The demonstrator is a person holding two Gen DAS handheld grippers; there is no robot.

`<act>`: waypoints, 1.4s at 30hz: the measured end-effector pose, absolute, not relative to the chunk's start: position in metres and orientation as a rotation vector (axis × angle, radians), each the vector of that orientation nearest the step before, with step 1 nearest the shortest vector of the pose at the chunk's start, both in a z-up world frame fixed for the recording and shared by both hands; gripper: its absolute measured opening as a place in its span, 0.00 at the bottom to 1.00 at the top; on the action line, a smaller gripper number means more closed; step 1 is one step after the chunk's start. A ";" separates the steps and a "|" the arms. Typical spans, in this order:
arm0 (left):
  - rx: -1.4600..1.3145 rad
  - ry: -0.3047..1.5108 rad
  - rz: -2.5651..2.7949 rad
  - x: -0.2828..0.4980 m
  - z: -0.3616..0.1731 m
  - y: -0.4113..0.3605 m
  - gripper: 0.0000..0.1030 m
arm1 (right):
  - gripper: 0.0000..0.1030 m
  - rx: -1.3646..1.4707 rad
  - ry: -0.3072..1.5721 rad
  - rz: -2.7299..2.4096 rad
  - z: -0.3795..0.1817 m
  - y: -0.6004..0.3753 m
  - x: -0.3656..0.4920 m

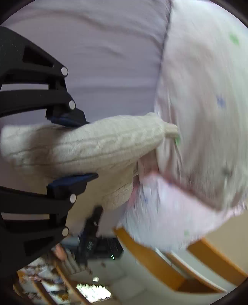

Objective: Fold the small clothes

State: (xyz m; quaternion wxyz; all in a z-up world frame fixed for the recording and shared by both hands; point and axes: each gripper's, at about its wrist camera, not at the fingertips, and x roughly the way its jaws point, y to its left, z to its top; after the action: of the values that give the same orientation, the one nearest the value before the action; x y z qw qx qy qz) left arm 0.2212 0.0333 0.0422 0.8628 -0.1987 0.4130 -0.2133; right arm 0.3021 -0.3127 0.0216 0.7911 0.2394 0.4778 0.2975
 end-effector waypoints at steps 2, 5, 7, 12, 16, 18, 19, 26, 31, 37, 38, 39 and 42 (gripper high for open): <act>-0.468 0.865 -0.426 0.219 0.028 0.042 0.48 | 0.59 0.540 0.934 0.576 0.032 -0.327 0.297; -0.511 0.807 -0.436 0.212 0.028 0.059 0.55 | 0.59 0.576 0.779 0.571 0.055 -0.333 0.288; -0.497 0.737 -0.432 0.205 0.034 0.063 0.59 | 0.59 0.560 0.811 0.578 0.056 -0.318 0.294; -0.402 0.622 -0.434 0.187 0.057 0.056 0.67 | 0.12 0.351 0.889 0.558 0.041 -0.270 0.301; -0.327 0.599 -0.469 0.177 0.070 0.044 0.68 | 0.09 0.369 0.814 0.373 0.046 -0.299 0.298; -0.296 0.597 -0.486 0.176 0.071 0.035 0.68 | 0.09 0.316 0.860 0.300 0.036 -0.299 0.305; -0.285 0.598 -0.490 0.177 0.072 0.032 0.68 | 0.10 0.306 0.882 0.288 0.031 -0.298 0.307; -0.220 0.572 -0.572 0.166 0.086 0.007 0.80 | 0.49 0.393 0.698 0.476 0.103 -0.309 0.240; -0.049 0.625 -0.598 0.166 0.077 -0.035 0.84 | 0.48 0.244 0.840 0.613 0.088 -0.259 0.210; 0.068 0.739 -0.540 0.162 0.047 -0.055 0.83 | 0.42 0.248 0.907 0.503 0.059 -0.266 0.208; 0.036 0.736 -0.552 0.156 0.051 -0.049 0.83 | 0.48 0.256 0.871 0.505 0.068 -0.269 0.200; -0.014 0.724 -0.564 0.148 0.056 -0.039 0.83 | 0.72 0.259 0.812 0.507 0.078 -0.275 0.188; -0.088 0.723 -0.454 0.122 0.060 -0.014 0.98 | 0.99 0.232 0.688 0.441 0.099 -0.285 0.152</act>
State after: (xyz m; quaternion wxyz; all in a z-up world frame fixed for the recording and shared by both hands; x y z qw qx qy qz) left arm 0.1219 -0.0142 0.0603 0.9094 -0.0425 0.3504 -0.2200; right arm 0.1517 -0.2851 0.0990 0.9113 0.1125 0.3336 0.2137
